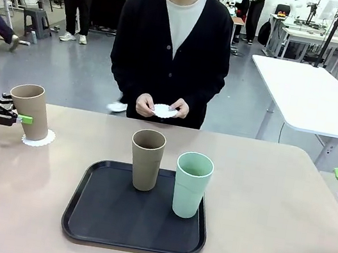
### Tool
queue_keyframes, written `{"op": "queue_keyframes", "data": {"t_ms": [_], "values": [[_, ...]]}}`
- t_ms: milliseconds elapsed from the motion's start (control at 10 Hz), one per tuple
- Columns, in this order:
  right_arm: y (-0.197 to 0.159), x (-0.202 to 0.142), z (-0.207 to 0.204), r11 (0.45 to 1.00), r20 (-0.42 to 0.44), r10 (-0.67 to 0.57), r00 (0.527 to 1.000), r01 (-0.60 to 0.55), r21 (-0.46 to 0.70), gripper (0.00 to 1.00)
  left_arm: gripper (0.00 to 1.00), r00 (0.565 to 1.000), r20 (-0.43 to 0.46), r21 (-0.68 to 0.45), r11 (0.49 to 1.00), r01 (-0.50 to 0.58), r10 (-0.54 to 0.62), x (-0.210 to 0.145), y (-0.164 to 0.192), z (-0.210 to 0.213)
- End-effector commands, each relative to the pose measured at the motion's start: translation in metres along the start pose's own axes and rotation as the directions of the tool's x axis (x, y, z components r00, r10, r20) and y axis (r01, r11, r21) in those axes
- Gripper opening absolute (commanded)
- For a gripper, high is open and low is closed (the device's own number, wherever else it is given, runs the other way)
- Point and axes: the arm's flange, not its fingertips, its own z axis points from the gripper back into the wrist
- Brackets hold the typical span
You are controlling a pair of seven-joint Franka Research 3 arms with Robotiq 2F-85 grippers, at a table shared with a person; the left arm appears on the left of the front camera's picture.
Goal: Place coasters on the table and set cups on them.
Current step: Pick up one Reusable plastic cup and place it on a coaster set by the human.
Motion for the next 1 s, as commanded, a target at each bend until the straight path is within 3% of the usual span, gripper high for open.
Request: {"op": "queue_keyframes", "data": {"t_ms": [0,900], "values": [[-0.0003,0.0005,-0.0002,1.0,0.003,0.001,1.0,-0.001,0.01,1.0,0.86,1.0,0.011,-0.024,0.999,0.024,-0.024,0.0011,-0.0056,0.0007],[-0.0003,0.0005,-0.0002,1.0,0.003,0.001,1.0,-0.001,0.01,1.0,0.86,1.0,-0.01,-0.072,0.997,0.011,-0.012,-0.0058,-0.0141,-0.0047]]}}
